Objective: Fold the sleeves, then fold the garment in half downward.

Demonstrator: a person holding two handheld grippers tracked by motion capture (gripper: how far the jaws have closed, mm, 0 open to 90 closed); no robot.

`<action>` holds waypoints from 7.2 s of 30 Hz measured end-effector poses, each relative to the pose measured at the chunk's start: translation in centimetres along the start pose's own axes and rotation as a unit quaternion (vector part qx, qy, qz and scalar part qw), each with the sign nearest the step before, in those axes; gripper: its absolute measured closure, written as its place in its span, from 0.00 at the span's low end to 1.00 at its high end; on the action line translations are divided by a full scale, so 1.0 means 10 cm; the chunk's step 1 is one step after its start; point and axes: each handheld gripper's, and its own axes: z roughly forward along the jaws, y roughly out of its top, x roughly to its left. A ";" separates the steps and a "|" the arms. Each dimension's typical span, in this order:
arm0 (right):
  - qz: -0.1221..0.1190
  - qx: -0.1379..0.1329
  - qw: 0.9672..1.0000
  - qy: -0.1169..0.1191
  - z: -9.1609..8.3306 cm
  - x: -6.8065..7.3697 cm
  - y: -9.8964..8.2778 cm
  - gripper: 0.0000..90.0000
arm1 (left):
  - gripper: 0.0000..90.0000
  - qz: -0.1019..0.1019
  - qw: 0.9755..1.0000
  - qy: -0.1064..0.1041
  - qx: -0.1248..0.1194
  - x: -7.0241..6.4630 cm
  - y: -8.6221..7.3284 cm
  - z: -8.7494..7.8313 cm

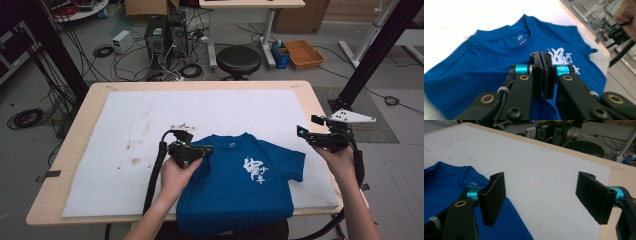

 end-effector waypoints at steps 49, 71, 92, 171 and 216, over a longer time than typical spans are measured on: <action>0.065 0.169 0.981 0.064 0.11 -0.17 -0.58 1.00 | 0.59 0.130 0.976 0.154 -0.081 1.02 -0.58 -0.87; -0.069 0.179 0.978 0.087 0.70 1.38 0.14 0.99 | 0.59 0.121 0.977 0.157 -0.076 1.04 -0.57 -0.86; -0.009 0.174 0.981 0.082 0.23 1.20 -0.49 0.64 | 0.58 0.123 0.975 0.173 -0.061 1.02 -0.56 -0.83; 0.025 0.114 0.993 -0.005 0.87 0.51 -0.23 0.60 | 0.54 0.111 0.978 0.172 -0.027 0.97 -0.45 -0.78; 0.027 0.027 0.999 0.028 0.52 0.16 -0.01 0.42 | 0.44 0.144 0.979 0.096 -0.105 0.71 0.01 -0.72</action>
